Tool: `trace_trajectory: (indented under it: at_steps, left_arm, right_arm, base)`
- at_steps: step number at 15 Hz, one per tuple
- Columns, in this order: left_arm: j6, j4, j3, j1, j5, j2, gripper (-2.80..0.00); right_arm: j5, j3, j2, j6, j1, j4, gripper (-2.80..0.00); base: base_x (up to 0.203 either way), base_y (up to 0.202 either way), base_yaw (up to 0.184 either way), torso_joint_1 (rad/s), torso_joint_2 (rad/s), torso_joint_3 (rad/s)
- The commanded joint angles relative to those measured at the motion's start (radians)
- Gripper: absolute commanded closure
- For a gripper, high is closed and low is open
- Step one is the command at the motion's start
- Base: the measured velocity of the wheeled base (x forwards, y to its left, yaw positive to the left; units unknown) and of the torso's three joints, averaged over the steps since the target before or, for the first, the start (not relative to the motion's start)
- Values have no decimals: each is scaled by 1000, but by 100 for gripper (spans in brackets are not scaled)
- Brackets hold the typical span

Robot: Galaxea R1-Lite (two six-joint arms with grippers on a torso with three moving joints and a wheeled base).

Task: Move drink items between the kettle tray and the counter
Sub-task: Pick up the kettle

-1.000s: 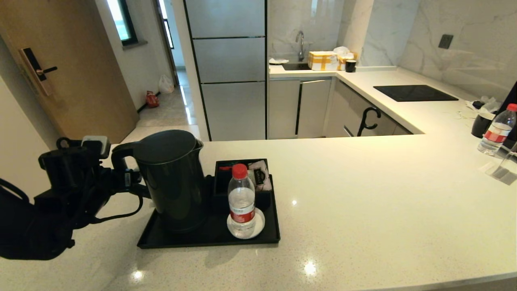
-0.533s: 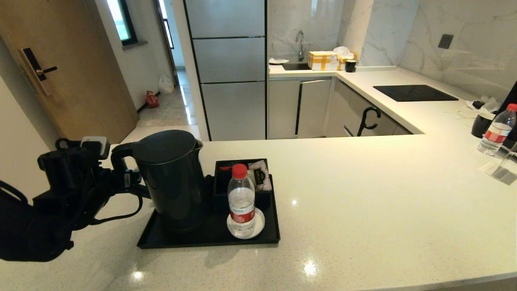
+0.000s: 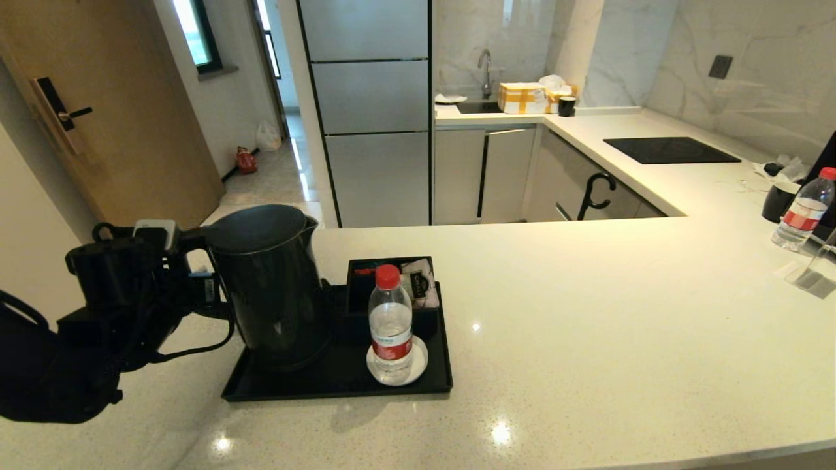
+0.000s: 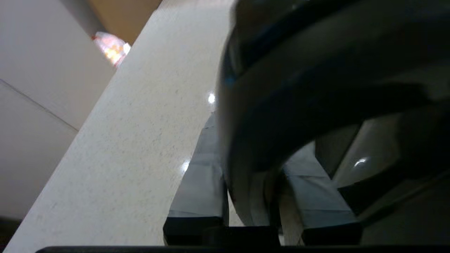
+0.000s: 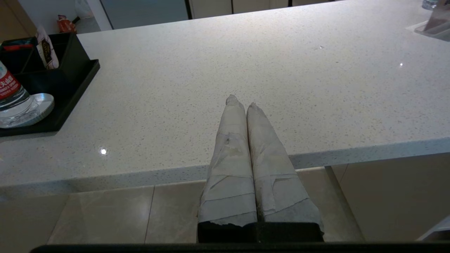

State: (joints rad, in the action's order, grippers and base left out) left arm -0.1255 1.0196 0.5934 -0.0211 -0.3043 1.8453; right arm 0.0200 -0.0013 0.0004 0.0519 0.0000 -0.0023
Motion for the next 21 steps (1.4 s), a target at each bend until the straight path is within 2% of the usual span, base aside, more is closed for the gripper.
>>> trace_trajectory:
  at_steps: [1, 6, 13, 16, 18, 21]
  left_arm:
    - [-2, 4, -1, 0, -2, 2, 0]
    - [22, 2, 9, 15, -5, -6, 0]
    - [75, -9, 56, 66, -49, -35, 0]
    - [76, -10, 69, 70, -58, -37, 0]
    - [128, -24, 110, 82, -66, -42, 0]
    - [130, -26, 111, 82, -67, -43, 0]
  right_arm:
    - [0, 0, 1, 0, 0, -1, 0]
    - [0, 1, 0, 0, 0, -1, 0]
    - [0, 1, 1, 0, 0, -1, 0]
    - [0, 1, 1, 0, 0, -1, 0]
    - [0, 1, 1, 0, 0, -1, 0]
    - [0, 1, 1, 0, 0, -1, 0]
  base:
    - [0, 0, 0, 0, 0, 0]
    - [0, 0, 0, 0, 0, 0]
    - [0, 0, 0, 0, 0, 0]
    - [0, 0, 0, 0, 0, 0]
    - [0, 0, 0, 0, 0, 0]
    - [0, 0, 0, 0, 0, 0]
